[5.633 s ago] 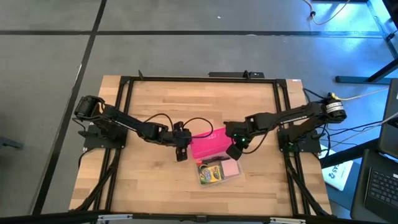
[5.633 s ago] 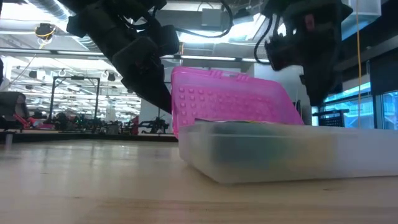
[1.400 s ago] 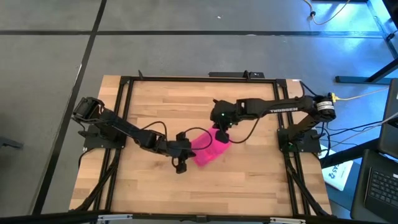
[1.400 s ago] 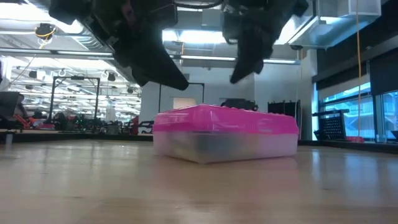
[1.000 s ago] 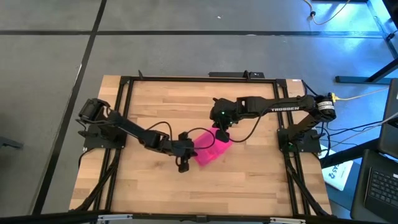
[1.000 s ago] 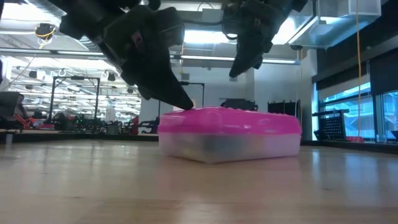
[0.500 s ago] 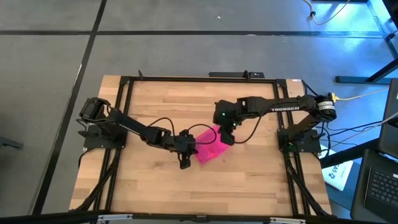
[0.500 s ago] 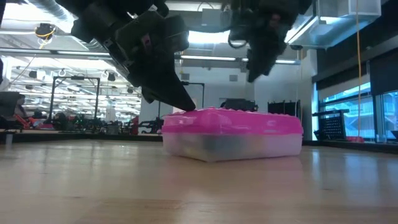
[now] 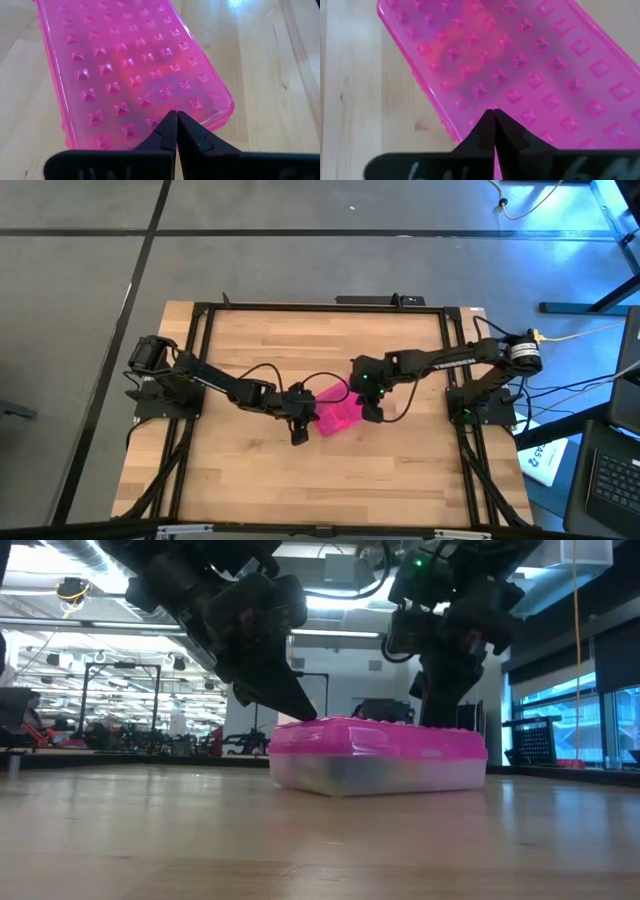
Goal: Pack school essentials
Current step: Close the pink box, then return to Home Position
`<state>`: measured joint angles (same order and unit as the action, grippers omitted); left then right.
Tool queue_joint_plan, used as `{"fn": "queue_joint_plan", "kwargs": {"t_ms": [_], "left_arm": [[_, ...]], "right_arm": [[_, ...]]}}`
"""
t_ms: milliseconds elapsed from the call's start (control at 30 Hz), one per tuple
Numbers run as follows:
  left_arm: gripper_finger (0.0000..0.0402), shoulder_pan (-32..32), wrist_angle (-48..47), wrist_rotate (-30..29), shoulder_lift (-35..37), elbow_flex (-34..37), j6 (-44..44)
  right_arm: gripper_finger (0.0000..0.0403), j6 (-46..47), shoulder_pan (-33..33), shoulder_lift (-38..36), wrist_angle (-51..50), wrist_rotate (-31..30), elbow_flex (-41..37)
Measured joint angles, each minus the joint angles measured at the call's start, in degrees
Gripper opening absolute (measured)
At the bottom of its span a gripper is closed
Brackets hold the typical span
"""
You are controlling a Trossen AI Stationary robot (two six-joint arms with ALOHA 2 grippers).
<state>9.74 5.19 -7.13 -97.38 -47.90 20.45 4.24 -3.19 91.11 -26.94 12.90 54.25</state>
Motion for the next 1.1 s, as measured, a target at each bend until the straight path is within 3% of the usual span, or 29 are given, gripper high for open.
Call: {"fn": "queue_joint_plan", "kwargs": {"t_ms": [200,467,767,1100], "left_arm": [[0.0,0.0,-0.1,0.4,0.0,0.0,0.0],[0.0,-0.2,-3.9,-1.1,6.3,0.5,0.4],[0.0,-0.1,-18.1,-2.4,23.2,0.3,3.6],[0.0,-0.2,-26.2,-8.5,43.7,0.2,4.1]], "right_arm": [[0.0002,0.1,0.0,-0.2,3.1,0.4,-3.0],[0.0002,-1.6,-0.4,-2.0,-3.1,0.1,3.8],[0.0002,-6.0,-0.6,-9.2,-11.3,-0.3,12.9],[0.0004,-2.8,-3.9,-26.2,-20.3,0.7,13.5]]}}
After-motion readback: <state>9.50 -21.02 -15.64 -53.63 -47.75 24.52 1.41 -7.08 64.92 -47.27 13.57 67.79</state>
